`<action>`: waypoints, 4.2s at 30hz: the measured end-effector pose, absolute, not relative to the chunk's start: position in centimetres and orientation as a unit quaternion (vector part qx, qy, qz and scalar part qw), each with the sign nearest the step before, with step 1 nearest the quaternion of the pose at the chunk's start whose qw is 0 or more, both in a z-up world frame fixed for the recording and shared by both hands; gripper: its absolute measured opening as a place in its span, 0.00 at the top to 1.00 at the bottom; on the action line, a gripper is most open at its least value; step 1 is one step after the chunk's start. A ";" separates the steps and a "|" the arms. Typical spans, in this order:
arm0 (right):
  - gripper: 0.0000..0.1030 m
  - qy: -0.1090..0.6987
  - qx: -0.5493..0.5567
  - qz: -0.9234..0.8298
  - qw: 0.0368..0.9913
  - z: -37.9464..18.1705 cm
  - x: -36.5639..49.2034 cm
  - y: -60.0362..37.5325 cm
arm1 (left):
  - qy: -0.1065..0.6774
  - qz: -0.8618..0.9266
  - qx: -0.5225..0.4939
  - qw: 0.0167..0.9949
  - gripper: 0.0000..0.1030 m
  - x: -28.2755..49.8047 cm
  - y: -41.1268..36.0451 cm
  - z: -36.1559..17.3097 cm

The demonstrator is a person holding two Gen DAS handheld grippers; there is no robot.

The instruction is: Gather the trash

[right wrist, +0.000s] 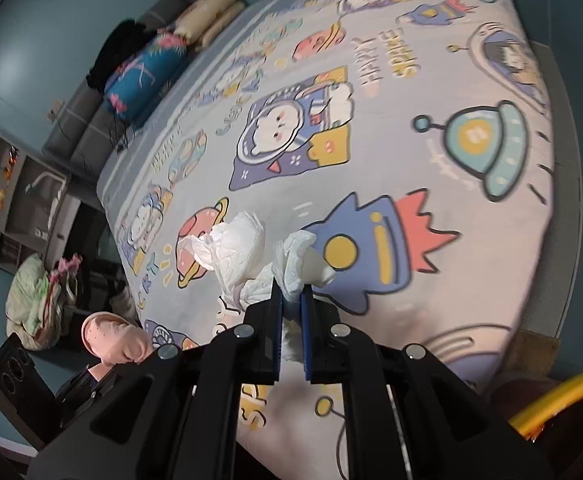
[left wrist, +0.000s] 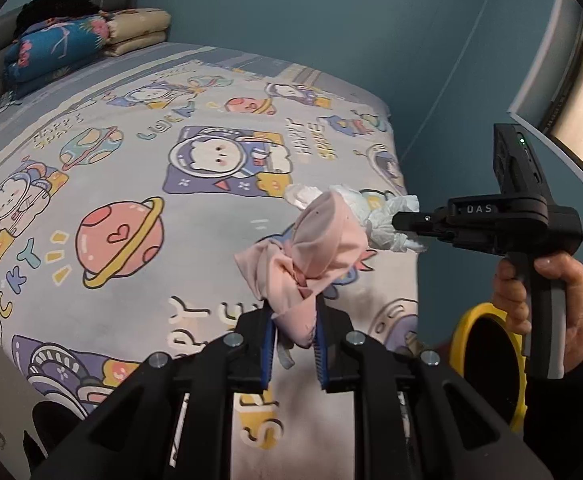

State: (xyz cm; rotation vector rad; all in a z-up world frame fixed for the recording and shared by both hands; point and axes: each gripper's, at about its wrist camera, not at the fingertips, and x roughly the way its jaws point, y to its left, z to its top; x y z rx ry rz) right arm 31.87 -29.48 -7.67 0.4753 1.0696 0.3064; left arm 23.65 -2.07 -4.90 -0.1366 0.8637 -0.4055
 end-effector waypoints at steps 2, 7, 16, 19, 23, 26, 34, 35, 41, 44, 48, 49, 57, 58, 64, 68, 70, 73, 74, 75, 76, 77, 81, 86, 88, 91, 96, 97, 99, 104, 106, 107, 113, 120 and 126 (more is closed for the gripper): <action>0.93 0.489 0.234 0.137 0.829 -7.0 30.3 -30.9 | 0.410 -0.207 -0.059 0.886 0.86 22.6 -2.9 -4.3; 0.93 0.461 0.255 0.120 0.842 -5.7 26.6 -34.3 | 0.397 -0.237 -0.040 0.886 0.86 20.3 -5.0 -3.1; 0.93 0.433 0.272 0.082 0.855 -5.0 20.0 -38.4 | 0.390 -0.286 -0.005 0.875 0.85 17.3 -9.4 -1.9; 0.93 0.429 0.282 0.064 0.856 -5.5 17.8 -40.0 | 0.389 -0.304 0.007 0.870 0.85 16.7 -10.9 -1.7; 0.93 0.425 0.299 0.039 0.853 -6.3 14.9 -42.1 | 0.384 -0.324 0.024 0.864 0.85 15.8 -12.8 -1.5; 0.93 0.421 0.312 0.022 0.852 -6.8 13.1 -43.5 | 0.385 -0.336 0.034 0.859 0.85 15.3 -14.3 -1.5; 0.93 0.394 0.317 -0.032 0.862 -7.2 9.5 -46.3 | 0.383 -0.358 0.060 0.849 0.85 14.2 -18.1 -1.6; 0.93 0.388 0.309 -0.048 0.867 -7.0 9.1 -46.6 | 0.383 -0.361 0.064 0.848 0.85 14.1 -18.7 -1.7; 0.93 0.375 0.302 -0.081 0.873 -7.4 7.5 -47.9 | 0.389 -0.381 0.079 0.835 0.85 13.6 -21.8 -2.6; 0.93 0.377 0.306 -0.093 0.869 -8.1 6.8 -48.5 | 0.393 -0.396 0.087 0.825 0.85 13.1 -23.5 -3.3; 0.93 0.388 0.316 -0.100 0.860 -9.4 6.4 -49.4 | 0.400 -0.415 0.099 0.811 0.85 12.8 -26.1 -4.8; 0.93 0.391 0.321 -0.101 0.857 -9.9 6.4 -49.6 | 0.402 -0.419 0.099 0.808 0.85 12.7 -26.7 -5.2; 0.92 0.406 0.343 -0.118 0.839 -12.5 6.4 -51.3 | 0.442 -0.439 0.097 0.776 0.83 12.5 -29.6 -8.8; 0.92 0.406 0.351 -0.119 0.835 -12.8 6.3 -51.6 | 0.450 -0.440 0.095 0.771 0.83 12.7 -29.8 -9.3; 0.92 0.402 0.365 -0.123 0.831 -13.0 6.1 -52.2 | 0.461 -0.438 0.085 0.767 0.83 12.9 -29.8 -9.7; 0.92 0.402 0.367 -0.121 0.830 -12.9 6.0 -52.2 | 0.456 -0.431 0.074 0.775 0.65 13.1 -29.0 -9.4; 0.88 0.404 0.366 -0.122 0.829 -13.0 5.9 -52.2 | 0.457 -0.427 0.066 0.777 0.60 13.5 -28.5 -9.2; 0.58 0.401 0.371 -0.123 0.828 -13.0 5.9 -52.3 | 0.453 -0.417 0.047 0.787 0.48 13.9 -27.2 -8.6; 0.57 0.399 0.372 -0.124 0.829 -12.9 5.9 -52.3 | 0.448 -0.412 0.043 0.792 0.47 14.0 -26.6 -8.3; 0.57 0.399 0.368 -0.126 0.830 -12.8 5.9 -52.2 | 0.446 -0.409 0.040 0.795 0.44 14.2 -26.3 -8.1; 0.57 0.398 0.364 -0.127 0.832 -12.6 6.0 -52.1 | 0.442 -0.404 0.035 0.800 0.42 14.4 -25.7 -7.8; 0.57 0.397 0.361 -0.128 0.834 -12.5 6.0 -52.0 | 0.439 -0.400 0.031 0.804 0.40 14.6 -25.1 -7.6; 0.57 0.394 0.352 -0.127 0.839 -11.9 6.3 -51.3 | 0.421 -0.373 0.014 0.827 0.31 15.3 -22.1 -6.8; 0.49 0.398 0.320 -0.112 0.852 -10.9 8.0 -48.8 | 0.408 -0.339 -0.018 0.847 0.22 16.3 -17.7 -6.0; 0.40 0.399 0.301 -0.103 0.860 -10.4 9.1 -47.3 | 0.394 -0.318 -0.025 0.862 0.17 16.5 -15.6 -5.7; 0.25 0.404 0.272 -0.073 0.870 -9.6 11.3 -44.2 | 0.374 -0.289 -0.042 0.880 0.10 16.6 -12.7 -5.2; 0.11 0.401 0.219 -0.030 0.889 -7.9 14.0 -38.5 | 0.326 -0.232 -0.068 0.914 0.08 15.9 -7.6 -4.0; 0.08 0.395 0.204 -0.018 0.896 -7.3 14.5 -36.9 | 0.317 -0.222 -0.068 0.920 0.08 15.7 -7.1 -3.8; 0.08 0.383 0.186 -0.007 0.905 -6.3 14.9 -34.8 | 0.299 -0.199 -0.067 0.931 0.08 15.2 -5.7 -3.2; 0.08 0.330 0.117 -0.024 0.936 -3.3 14.4 -30.1 | 0.239 -0.147 -0.064 0.958 0.08 13.3 -2.9 -1.4; 0.08 0.305 0.105 -0.031 0.946 -2.6 13.7 -29.2 | 0.212 -0.127 -0.059 0.967 0.08 12.0 -2.0 -0.6; 0.08 0.287 0.111 -0.028 0.951 -2.1 13.0 -28.8 | 0.203 -0.120 -0.057 0.970 0.08 11.6 -1.7 -0.3; 0.08 0.207 0.065 -0.093 0.972 -0.7 9.7 -25.6 | 0.168 -0.079 -0.059 0.981 0.08 8.8 -0.4 0.8; 0.08 0.166 0.051 -0.132 0.976 -1.2 6.6 -23.6 | 0.152 -0.056 -0.044 0.986 0.08 5.7 -0.5 1.0; 0.08 0.168 0.054 -0.140 0.974 -2.3 5.4 -23.5 | 0.170 -0.051 -0.048 0.983 0.08 4.2 -0.6 0.1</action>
